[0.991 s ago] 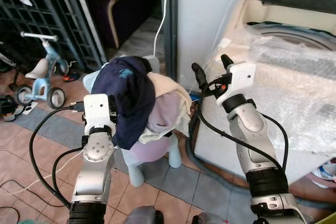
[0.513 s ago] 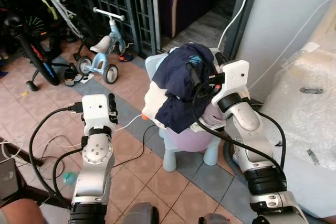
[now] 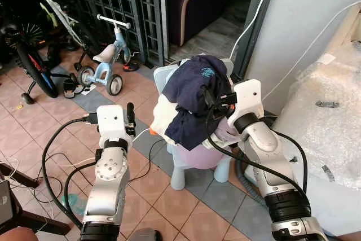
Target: Clothes washing
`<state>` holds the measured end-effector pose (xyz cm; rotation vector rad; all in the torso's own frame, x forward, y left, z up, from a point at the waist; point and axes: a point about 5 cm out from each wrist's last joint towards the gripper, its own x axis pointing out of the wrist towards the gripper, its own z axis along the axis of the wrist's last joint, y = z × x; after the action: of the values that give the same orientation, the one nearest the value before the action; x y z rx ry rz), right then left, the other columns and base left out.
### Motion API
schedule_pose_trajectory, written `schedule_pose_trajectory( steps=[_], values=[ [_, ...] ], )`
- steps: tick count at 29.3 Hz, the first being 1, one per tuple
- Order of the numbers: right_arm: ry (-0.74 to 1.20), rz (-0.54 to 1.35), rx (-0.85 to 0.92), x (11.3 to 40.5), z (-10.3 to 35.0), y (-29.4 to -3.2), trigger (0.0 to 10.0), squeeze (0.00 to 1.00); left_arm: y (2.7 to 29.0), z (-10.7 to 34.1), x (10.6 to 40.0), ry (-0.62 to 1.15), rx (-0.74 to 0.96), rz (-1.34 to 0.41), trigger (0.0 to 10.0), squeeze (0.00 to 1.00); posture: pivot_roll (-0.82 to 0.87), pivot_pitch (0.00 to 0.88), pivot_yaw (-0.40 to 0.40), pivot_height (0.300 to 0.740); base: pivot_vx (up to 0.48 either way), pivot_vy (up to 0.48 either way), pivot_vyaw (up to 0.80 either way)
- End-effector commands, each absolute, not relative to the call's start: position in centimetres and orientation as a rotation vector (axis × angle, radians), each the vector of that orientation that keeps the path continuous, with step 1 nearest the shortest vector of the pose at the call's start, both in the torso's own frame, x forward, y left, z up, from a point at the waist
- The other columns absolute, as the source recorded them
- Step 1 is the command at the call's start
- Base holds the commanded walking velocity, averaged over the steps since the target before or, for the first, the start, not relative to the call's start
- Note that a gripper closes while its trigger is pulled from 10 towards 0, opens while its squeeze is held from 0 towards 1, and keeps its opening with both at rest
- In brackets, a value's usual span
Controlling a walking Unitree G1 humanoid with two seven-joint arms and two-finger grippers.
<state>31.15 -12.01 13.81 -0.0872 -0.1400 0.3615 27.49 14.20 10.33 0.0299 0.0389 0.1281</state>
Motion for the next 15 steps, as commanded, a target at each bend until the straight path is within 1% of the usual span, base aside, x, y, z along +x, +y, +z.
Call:
schedule_pose_trajectory(
  steps=[1, 3, 5, 8, 15],
  values=[
    [-0.125, 0.387, -0.085, 31.0, 13.6, -11.4, 10.0, 0.0, 14.4, 10.5, 27.5, 0.034, 0.031, 0.134, 10.0, 0.0, -0.01, 0.063, 0.041, 0.74, 0.48, 0.0, 0.0],
    [-0.108, 0.419, -0.083, 31.0, 13.4, -11.1, 10.0, 0.0, 14.5, 10.4, 27.5, 0.039, 0.032, 0.137, 10.0, 0.0, -0.01, 0.064, 0.04, 0.74, 0.354, 0.0, 0.0],
    [-0.052, 0.483, -0.107, 30.8, 12.6, -10.5, 10.0, 0.0, 14.5, 10.3, 27.4, 0.047, 0.032, 0.141, 10.0, 0.0, -0.01, 0.064, 0.038, 0.74, 0.352, 0.0, 0.0],
    [0.018, 0.505, -0.175, 30.6, 11.2, -10.3, 10.0, 0.0, 14.5, 10.2, 27.4, 0.052, 0.031, 0.142, 10.0, 0.0, -0.01, 0.066, 0.036, 0.74, 0.345, 0.0, 0.0],
    [0.065, 0.526, -0.186, 30.2, 10.2, -10.2, 10.0, 0.0, 14.6, 9.7, 27.2, 0.09, 0.021, 0.169, 10.0, 0.0, 0.0, 0.072, 0.027, 0.74, 0.0, 0.0, 0.0]
  ],
)
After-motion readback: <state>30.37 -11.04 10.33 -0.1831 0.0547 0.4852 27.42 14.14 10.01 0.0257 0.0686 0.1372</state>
